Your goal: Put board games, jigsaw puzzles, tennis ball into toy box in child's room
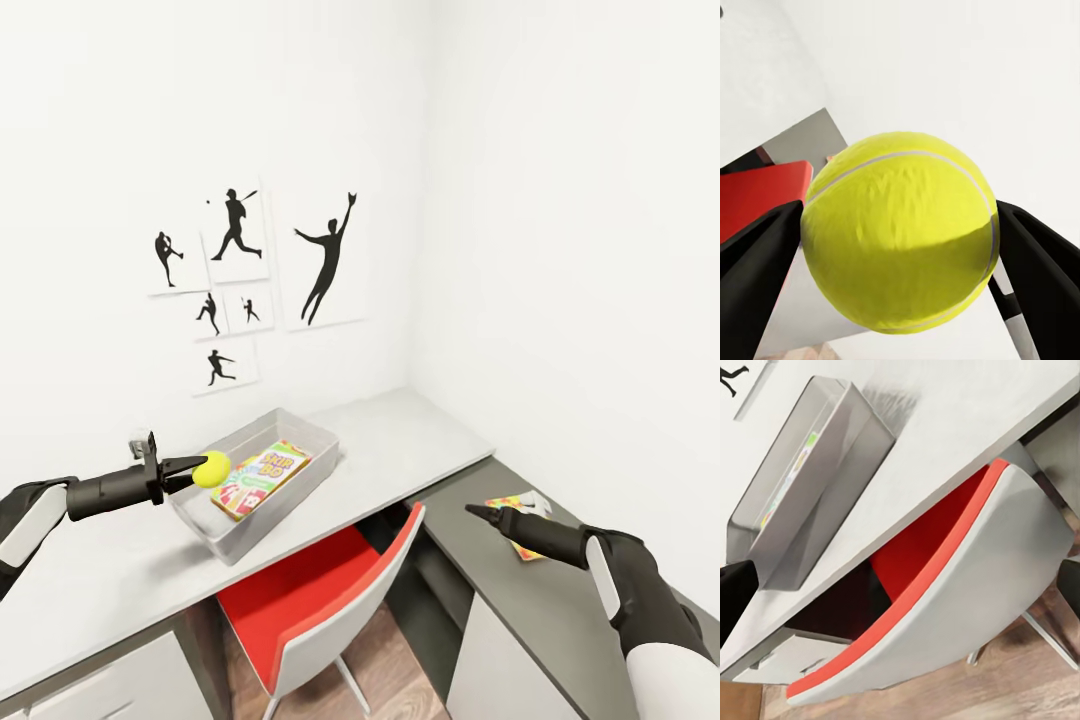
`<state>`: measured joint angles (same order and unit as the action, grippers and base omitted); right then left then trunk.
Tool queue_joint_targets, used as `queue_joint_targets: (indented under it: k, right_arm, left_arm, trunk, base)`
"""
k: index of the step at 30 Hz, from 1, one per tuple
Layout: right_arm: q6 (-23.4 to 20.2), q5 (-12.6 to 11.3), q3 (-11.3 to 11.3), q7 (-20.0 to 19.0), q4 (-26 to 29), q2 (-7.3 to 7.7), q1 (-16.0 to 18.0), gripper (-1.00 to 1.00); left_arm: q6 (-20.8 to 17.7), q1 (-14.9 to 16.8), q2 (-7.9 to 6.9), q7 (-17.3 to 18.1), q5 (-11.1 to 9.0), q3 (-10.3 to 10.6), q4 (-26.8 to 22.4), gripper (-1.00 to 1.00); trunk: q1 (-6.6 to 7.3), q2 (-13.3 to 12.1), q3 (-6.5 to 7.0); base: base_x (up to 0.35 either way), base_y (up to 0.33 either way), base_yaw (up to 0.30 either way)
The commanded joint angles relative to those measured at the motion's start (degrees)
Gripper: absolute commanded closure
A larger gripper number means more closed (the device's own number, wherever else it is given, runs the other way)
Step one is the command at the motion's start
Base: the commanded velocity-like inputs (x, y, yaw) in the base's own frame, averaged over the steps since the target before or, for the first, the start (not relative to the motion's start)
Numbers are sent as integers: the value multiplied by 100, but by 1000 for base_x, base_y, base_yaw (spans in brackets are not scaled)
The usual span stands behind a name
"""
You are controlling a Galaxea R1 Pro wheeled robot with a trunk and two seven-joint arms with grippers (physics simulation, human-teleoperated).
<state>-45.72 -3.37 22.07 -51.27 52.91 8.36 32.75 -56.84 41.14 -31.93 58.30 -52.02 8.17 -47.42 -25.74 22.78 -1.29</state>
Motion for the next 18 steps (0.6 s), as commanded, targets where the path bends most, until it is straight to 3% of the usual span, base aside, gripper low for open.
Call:
queue_joint_targets:
  k: [1,8,18]
  right_arm:
    - [-41,-34,7,6,1,-1,7,-100]
    - [334,-32,-1,68,-16,-9,4,-100]
    - [332,-41,9,23,-5,7,5,-100]
  left_arm:
    - [-20,8,-6,15,-18,18,4,100]
    - [-20,8,-8,15,-18,18,4,100]
    - [-7,8,-4,-11,-11,25,4,100]
  trunk:
    - [-5,14,-13]
    - [-5,14,-12]
    - [-5,14,-12]
  base:
    - [51,43,-24]
    - [12,111,-6]
    - [3,69,0]
